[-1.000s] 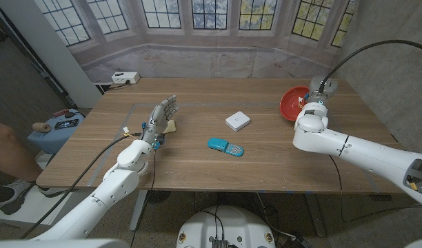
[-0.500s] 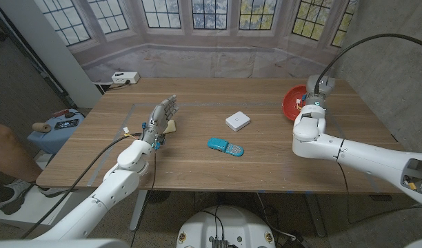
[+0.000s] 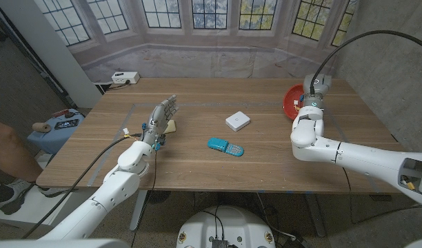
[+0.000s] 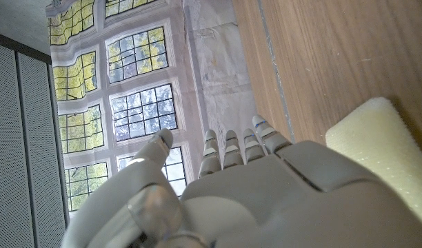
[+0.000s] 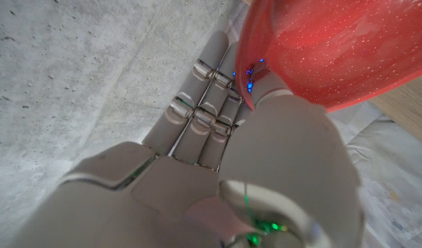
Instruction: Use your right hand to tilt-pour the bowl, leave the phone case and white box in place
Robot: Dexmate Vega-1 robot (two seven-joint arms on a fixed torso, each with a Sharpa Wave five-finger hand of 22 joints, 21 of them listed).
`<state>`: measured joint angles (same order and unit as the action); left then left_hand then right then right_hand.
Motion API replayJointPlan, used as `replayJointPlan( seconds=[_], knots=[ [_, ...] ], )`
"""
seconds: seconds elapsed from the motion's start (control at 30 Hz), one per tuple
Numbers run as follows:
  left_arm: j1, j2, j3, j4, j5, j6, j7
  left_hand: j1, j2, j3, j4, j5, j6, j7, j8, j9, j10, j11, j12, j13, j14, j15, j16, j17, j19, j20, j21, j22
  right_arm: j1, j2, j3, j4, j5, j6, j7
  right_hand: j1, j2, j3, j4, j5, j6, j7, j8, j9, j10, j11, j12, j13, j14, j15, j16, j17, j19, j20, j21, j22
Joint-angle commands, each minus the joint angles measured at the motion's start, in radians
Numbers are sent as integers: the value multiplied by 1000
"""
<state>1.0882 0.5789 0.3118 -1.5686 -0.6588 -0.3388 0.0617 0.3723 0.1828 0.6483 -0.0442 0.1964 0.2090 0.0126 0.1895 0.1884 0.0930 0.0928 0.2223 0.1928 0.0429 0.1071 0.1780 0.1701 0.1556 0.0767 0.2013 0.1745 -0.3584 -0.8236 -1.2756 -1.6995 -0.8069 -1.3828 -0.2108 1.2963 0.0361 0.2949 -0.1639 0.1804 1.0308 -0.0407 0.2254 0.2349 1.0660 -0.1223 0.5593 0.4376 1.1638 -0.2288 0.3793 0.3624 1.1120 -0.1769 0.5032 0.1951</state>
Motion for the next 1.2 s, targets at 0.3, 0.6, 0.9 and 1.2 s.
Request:
replayJointPlan(
  seconds=[0.3, 0.6, 0.9, 1.2],
  knots=[
    [-22, -15, 21, 35, 32, -17, -7, 14, 1, 5, -7, 7, 10, 2, 6, 4, 12, -2, 3, 6, 11, 1, 7, 2, 7, 4, 8, 5, -6, 18, -64, 107, -279, 25, 111, 11, -4, 11, 2, 1, 9, -5, -2, 3, 26, -16, 7, 9, 12, -12, -10, 8, -6, 6, 12, 1],
    [-22, -18, 27, 35, 31, -11, -4, 14, 2, 4, -7, 7, 11, 1, 6, 4, 13, -4, 3, 6, 12, 2, 7, 2, 8, 5, 7, 5, -64, 39, 9, 155, -396, 74, 128, 11, -4, 13, 3, 1, 5, -3, -5, 4, 22, -15, 7, 14, 11, -11, -16, 14, -22, 8, 12, 0],
    [-24, -18, 34, 37, 35, -4, -5, 15, 2, 5, -6, 7, 12, 1, 6, 4, 14, -3, 3, 6, 12, 3, 7, 2, 8, 6, 7, 5, -122, 73, 112, 188, -464, 141, 130, 12, -3, 15, 3, 1, 2, -3, -8, 5, 19, -13, 6, 18, 7, -12, -22, 18, -28, 11, 15, -1],
    [-45, -30, 40, 68, 27, -8, -21, 15, 2, 5, -5, 7, 17, 4, 7, 4, 16, -1, 3, 6, 12, 3, 6, 3, 7, 6, 7, 5, -161, 84, 183, 204, -543, 202, 169, 11, -2, 16, 4, 1, 0, -4, -10, 5, 17, -15, 6, 19, 5, -12, -27, 23, -34, 12, 17, -1]
  ],
)
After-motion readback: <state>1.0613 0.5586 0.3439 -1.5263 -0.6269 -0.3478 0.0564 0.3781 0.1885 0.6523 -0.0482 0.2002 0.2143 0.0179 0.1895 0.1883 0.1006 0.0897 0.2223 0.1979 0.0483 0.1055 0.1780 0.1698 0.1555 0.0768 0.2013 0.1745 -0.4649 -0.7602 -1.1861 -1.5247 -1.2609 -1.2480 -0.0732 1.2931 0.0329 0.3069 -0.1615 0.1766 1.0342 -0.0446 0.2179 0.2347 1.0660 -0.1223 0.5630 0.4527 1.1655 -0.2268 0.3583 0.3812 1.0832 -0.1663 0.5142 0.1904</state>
